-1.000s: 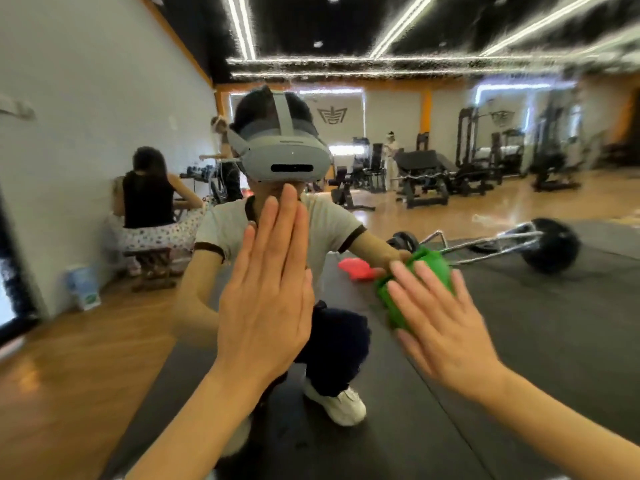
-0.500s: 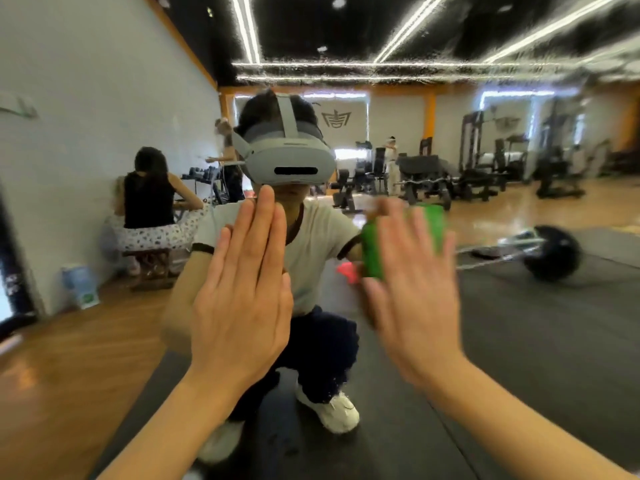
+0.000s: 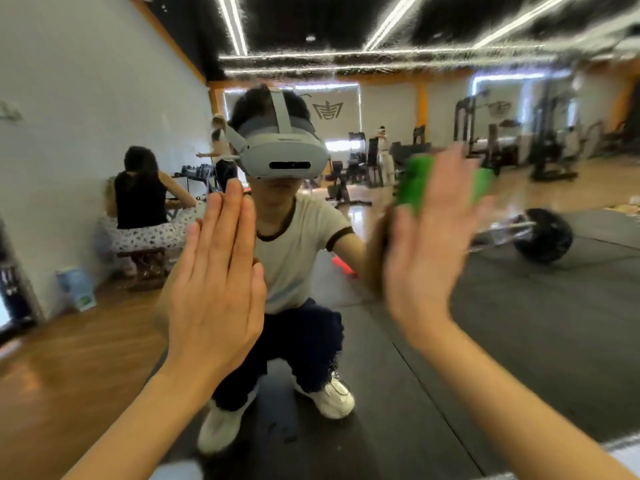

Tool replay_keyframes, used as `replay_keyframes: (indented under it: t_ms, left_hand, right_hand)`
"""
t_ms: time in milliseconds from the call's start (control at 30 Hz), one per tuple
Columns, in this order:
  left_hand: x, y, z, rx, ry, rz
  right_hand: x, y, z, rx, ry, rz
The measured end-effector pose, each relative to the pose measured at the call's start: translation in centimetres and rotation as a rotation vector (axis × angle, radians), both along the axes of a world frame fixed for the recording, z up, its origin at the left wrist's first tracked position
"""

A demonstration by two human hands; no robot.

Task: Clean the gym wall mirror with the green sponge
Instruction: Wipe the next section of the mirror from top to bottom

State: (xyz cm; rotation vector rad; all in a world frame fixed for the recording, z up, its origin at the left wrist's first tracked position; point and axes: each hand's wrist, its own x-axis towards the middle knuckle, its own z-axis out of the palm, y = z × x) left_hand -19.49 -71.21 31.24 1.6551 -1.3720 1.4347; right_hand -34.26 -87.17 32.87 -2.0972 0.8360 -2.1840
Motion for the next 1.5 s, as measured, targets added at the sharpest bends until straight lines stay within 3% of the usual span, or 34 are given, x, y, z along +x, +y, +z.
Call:
replay_keyframes:
  t_ms: [133,200,267,333,433,500,600,667,767,867,933,967,1067,1133,1200,1333,1400,1433,1500]
  left_hand:
    - [0.0,0.2,0.1,0.024,0.016,-0.025]
    - [0.0,0.3,0.1,0.031,0.026,-0.026]
    - [-0.1,0.3,0.1,0.032,0.035,-0.027]
    - [-0.2,0.3,0.2,0.025,0.037,-0.033]
    - [-0.3,0.2,0.1,0.011,0.053,-0.025]
    - [-0.8,-0.1,0.0,0.003,0.076,-0.033]
    - [-2.5,-1.3,0.3,0.039,0.039,-0.097]
    - [-4.2,-3.0,0.5,0.07,0.002,-0.151]
    - [-6.7,-6.0,0.5,0.116,-0.031,-0.203]
    - [-7.9,-7.8,0.1,0.151,-0.053,-0.216]
    - [-7.9,-8.3,-0.1,0.151,-0.067,-0.19]
    - [-7.9,-8.5,-0.2,0.142,-0.077,-0.174]
    - [-7.8,-8.7,-0.2,0.126,-0.115,-0.123]
    - [-7.8,-8.7,-0.3,0.124,-0.13,-0.101]
    - [-7.9,-8.8,-0.3,0.116,-0.132,-0.082]
    - [-8.2,-8.8,-0.2,0.121,-0.12,-0.067]
    - [-8.2,-8.8,-0.1,0.126,-0.119,-0.059]
    - [-8.2,-8.8,-0.1,0.126,-0.118,-0.055]
    - [-8.2,-8.8,-0.1,0.122,-0.119,-0.054]
  right_hand:
    - [2.1,2.6,-1.9,-0.604,0.524,0.012]
    - [-0.3,-0.4,-1.4,-0.664,0.559,-0.043]
    - [-3.4,-3.4,-1.8,-0.474,0.433,-0.078]
    - [-5.7,-5.4,-3.2,-0.19,0.186,-0.08]
    - [-3.3,-2.8,-4.3,0.139,-0.114,-0.047]
    - [0.0,0.8,-4.7,0.069,0.007,-0.016]
    - [1.8,2.7,-6.4,-0.374,0.368,0.026]
    - [-0.6,-0.5,-6.4,-0.536,0.471,-0.032]
    - [-5.3,-5.8,-6.9,-0.381,0.392,-0.09]
    - [-6.5,-7.1,-7.6,0.03,0.003,-0.092]
    - [-4.1,-4.7,-7.1,0.193,-0.21,-0.052]
    - [-2.7,-3.2,-7.0,0.159,-0.194,-0.033]
    - [-1.6,-1.5,-8.4,-0.282,0.24,-0.003]
    - [-4.3,-4.7,-8.8,-0.469,0.404,-0.047]
    - [-7.5,-8.2,-9.5,-0.39,0.36,-0.077]
    - [-10.5,-10.7,-11.2,0.122,-0.069,-0.059]
    - [-8.5,-8.3,-9.4,0.263,-0.222,-0.042]
    - [-7.0,-6.9,-8.1,0.238,-0.205,-0.021]
    - [-4.3,-4.2,-5.8,-0.014,0.008,0.004]
